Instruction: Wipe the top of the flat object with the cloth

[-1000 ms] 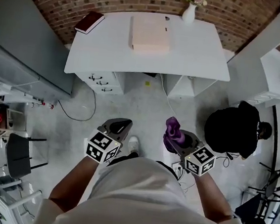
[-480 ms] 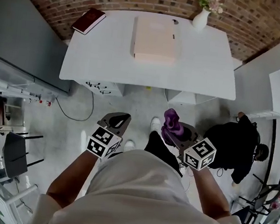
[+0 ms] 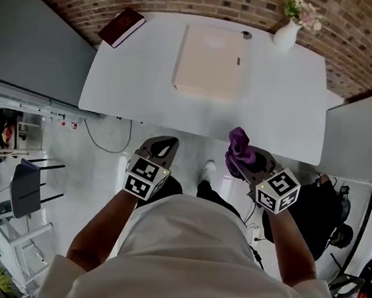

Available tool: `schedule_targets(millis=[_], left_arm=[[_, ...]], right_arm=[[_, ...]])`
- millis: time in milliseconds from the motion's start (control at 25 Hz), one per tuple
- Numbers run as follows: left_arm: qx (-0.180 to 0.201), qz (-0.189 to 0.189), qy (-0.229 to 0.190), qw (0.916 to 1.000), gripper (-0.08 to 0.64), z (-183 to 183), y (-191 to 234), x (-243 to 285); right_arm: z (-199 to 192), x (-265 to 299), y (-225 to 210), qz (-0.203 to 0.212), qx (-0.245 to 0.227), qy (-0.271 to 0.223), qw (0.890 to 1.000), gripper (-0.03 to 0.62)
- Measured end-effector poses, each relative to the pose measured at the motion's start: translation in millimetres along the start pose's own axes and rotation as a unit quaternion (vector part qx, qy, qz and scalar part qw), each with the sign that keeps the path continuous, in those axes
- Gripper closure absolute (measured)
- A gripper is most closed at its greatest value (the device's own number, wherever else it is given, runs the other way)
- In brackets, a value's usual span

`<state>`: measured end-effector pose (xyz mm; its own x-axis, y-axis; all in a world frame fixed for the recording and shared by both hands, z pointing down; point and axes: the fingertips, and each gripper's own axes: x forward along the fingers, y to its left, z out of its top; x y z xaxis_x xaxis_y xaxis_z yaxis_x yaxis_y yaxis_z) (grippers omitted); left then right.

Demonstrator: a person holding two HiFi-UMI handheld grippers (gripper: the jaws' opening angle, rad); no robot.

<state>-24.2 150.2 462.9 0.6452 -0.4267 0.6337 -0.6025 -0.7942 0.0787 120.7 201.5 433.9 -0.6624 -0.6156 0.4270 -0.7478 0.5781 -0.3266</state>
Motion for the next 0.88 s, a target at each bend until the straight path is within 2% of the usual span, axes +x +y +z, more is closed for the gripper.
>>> schedule_targets(millis=[120, 320, 600, 880], left_arm=[[0.009, 0.01, 0.012, 0.9998, 0.535, 7, 8, 30], [0.018, 0.007, 0.02, 0.9996, 0.535, 15, 36, 73], [0.042, -0.002, 0.013, 0.999, 0.535, 42, 103, 123], [0.071, -0.034, 0.029, 0.9965, 0.535, 44, 159, 167]], right_arm=[[7, 13, -30, 0.006, 0.006, -0.001, 1.0, 0.448], [33, 47, -53, 0.012, -0.005, 0.003, 1.0, 0.448], [78, 105, -74, -0.008, -0.016, 0.018, 1.0, 0.448], [116, 174, -92, -0.035, -0.005, 0.034, 0.999, 0.448]])
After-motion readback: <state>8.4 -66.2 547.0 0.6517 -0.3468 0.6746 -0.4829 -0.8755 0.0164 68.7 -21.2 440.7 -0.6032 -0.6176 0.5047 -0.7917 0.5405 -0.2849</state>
